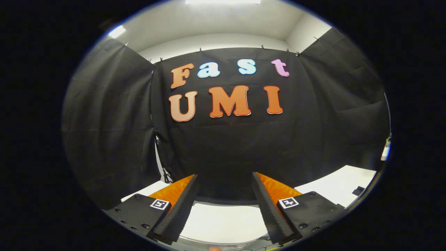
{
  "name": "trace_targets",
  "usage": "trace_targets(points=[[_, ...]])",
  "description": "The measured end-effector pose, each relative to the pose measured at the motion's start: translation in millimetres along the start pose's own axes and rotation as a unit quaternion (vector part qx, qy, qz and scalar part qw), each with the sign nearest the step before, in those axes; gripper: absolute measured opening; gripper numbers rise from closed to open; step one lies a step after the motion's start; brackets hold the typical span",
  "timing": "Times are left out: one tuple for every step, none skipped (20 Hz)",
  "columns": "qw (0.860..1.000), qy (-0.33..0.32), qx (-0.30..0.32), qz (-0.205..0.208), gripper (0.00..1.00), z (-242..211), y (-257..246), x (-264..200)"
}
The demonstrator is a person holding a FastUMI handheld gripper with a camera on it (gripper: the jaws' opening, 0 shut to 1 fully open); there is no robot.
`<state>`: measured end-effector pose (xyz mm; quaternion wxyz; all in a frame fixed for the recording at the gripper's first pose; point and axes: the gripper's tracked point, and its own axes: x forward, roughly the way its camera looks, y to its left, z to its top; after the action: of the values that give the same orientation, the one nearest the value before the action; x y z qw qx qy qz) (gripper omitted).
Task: Open the toilet lid.
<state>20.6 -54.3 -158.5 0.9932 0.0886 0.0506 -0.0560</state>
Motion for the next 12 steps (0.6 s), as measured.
trace_targets(points=[[1.0, 0.005, 0.004, -0.003, 0.98, -12, -6, 2], [1.0, 0.01, 0.007, -0.01, 0.98, -26, -14, 5], [1.0, 0.016, 0.011, -0.014, 0.98, -37, -22, 7], [0.999, 0.017, 0.02, -0.018, 0.98, -49, -29, 9], [0.999, 0.021, 0.03, -0.021, 0.98, -59, -36, 10], [0.998, 0.021, 0.042, -0.028, 0.97, -69, -44, 12], [0.998, 0.02, 0.054, -0.034, 0.96, -78, -53, 13], [0.997, 0.018, 0.067, -0.043, 0.98, -87, -63, 14], [0.995, 0.015, 0.083, -0.051, 0.99, -95, -70, 13], [0.993, 0.013, 0.098, -0.059, 0.99, -106, -80, 14], [0.991, 0.016, 0.112, -0.07, 0.99, -118, -89, 14], [0.988, 0.02, 0.125, -0.082, 0.99, -131, -99, 16]])
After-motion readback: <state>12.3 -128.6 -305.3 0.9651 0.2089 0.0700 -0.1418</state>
